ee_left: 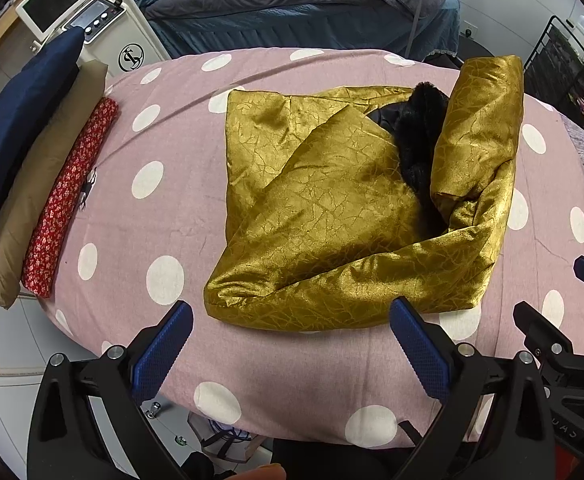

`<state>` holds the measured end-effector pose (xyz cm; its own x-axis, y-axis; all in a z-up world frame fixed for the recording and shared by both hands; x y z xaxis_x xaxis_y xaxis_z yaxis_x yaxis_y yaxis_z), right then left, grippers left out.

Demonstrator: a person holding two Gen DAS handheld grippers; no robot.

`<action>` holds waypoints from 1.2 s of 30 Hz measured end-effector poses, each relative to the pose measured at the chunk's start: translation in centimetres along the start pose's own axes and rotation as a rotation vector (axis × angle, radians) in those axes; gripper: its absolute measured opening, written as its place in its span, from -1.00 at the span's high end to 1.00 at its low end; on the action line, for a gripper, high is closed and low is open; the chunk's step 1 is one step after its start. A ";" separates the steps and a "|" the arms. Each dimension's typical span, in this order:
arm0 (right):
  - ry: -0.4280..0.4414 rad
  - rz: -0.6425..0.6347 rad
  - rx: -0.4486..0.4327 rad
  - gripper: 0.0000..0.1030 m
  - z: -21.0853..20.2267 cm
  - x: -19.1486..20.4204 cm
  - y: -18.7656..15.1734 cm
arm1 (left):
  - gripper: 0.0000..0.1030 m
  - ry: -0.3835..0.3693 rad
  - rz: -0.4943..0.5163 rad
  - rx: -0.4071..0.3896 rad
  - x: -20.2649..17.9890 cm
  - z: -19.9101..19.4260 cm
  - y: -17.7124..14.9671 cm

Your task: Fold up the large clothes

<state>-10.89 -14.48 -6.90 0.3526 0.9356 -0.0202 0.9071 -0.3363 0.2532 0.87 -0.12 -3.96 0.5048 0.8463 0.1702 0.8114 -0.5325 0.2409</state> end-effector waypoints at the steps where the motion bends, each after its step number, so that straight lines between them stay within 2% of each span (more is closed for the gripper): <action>1: 0.000 0.001 0.001 -0.59 0.0 0.0 0.0 | -0.87 -0.001 0.000 0.001 0.0 0.0 0.0; 36: -0.009 -0.010 0.014 -0.59 0.2 0.2 -0.2 | -0.87 -0.008 0.001 0.022 -0.1 0.6 0.0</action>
<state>-10.92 -14.29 -7.19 0.3458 0.9378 -0.0312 0.9135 -0.3289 0.2392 0.96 -0.17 -4.52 0.5077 0.8460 0.1628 0.8174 -0.5327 0.2194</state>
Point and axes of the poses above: each gripper's, at about its wrist camera, not at the fingertips, and z roughly the way its jaws point, x to its left, y to its top, the point moved 3 cm from there along z, roughly the way its jaws point, and after that the axes turned 7 degrees about z, right-handed, at the moved point
